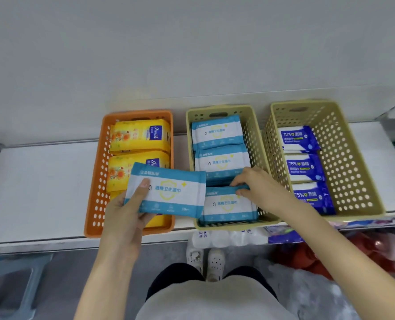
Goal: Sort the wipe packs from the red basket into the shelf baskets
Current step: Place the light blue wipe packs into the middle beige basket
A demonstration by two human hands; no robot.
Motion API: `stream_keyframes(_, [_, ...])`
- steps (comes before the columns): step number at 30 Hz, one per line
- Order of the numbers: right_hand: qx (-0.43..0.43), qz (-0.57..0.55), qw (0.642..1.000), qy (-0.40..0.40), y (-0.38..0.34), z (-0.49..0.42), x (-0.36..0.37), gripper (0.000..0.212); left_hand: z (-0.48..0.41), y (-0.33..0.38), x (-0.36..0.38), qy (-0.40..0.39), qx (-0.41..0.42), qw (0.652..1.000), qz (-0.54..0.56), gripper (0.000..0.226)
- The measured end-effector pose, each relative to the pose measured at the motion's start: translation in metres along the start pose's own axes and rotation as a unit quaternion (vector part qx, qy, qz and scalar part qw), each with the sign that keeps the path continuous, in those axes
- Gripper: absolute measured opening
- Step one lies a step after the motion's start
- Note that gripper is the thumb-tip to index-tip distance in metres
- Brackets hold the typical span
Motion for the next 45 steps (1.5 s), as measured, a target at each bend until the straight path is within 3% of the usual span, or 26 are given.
stream_keyframes(2, [0.0,-0.022,0.996,0.09,0.002,0.008,-0.012,0.026,-0.002,0.001,0.002,0.004,0.004,1.0,-0.006,0.005])
stream_keyframes(4, [0.016,-0.175,0.968,0.182,-0.001,0.021,-0.029,0.025,-0.004,0.001,0.007,0.003,0.011,1.0,-0.011,0.005])
stream_keyframes(5, [0.017,-0.28,0.943,0.178,-0.007,0.025,-0.032,0.024,-0.004,0.0,0.012,0.0,0.016,1.0,-0.016,0.005])
stream_keyframes(7, [0.029,-0.484,0.872,0.07,-0.028,0.024,-0.02,0.022,-0.002,-0.002,0.024,-0.012,0.025,0.999,-0.022,0.004])
stream_keyframes(9, [0.062,-0.602,0.796,0.009,-0.041,0.02,-0.004,0.023,0.001,-0.005,0.039,-0.034,0.029,0.999,-0.025,0.007])
stream_keyframes(12, [0.095,-0.668,0.735,0.069,-0.041,0.016,-0.001,0.019,0.004,-0.003,0.053,-0.077,0.037,0.995,-0.044,0.011])
stream_keyframes(18, [0.113,-0.717,0.685,0.063,-0.036,0.011,0.001,0.022,-0.012,0.002,0.066,-0.086,0.044,0.993,-0.072,0.02])
stream_keyframes(22, [0.104,-0.686,0.718,0.056,-0.033,0.004,-0.006,0.023,-0.025,-0.001,0.077,-0.074,0.029,0.994,-0.068,0.028])
stream_keyframes(24, [0.114,-0.678,0.714,0.133,-0.016,-0.004,-0.021,0.021,-0.031,0.003,0.077,-0.063,0.057,0.992,-0.094,0.031])
stream_keyframes(26, [0.135,-0.661,0.699,0.237,0.009,-0.015,-0.042,0.019,-0.034,0.012,0.072,-0.035,0.143,0.974,-0.172,0.024])
stream_keyframes(29, [0.151,-0.606,0.73,0.276,0.028,-0.046,-0.06,0.018,-0.031,0.01,0.078,-0.062,0.199,0.936,-0.283,0.025])
stream_keyframes(34, [0.161,-0.463,0.837,0.243,0.029,-0.099,-0.053,0.008,-0.029,-0.025,0.09,-0.158,0.117,0.93,-0.309,0.034])
stream_keyframes(37, [0.143,-0.347,0.883,0.282,0.023,-0.102,-0.056,0.022,-0.034,-0.039,0.086,-0.167,0.053,0.955,-0.24,0.034])
stream_keyframes(42, [0.111,-0.179,0.913,0.351,0.013,-0.094,-0.054,0.062,-0.029,-0.035,0.09,-0.2,-0.01,0.968,-0.153,0.023])
stream_keyframes(45, [0.073,-0.082,0.926,0.361,0.007,-0.092,-0.051,0.056,-0.026,-0.035,0.093,-0.209,-0.029,0.967,-0.141,0.018])
Point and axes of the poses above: each hand's wrist, its own z-axis away from the middle knuckle, its own x-axis out of the palm, y = z × x, the point moved 6 cm from there along -z, towards the middle knuckle, and after that the axes turned 3 degrees about -y, right-handed, at the moved point
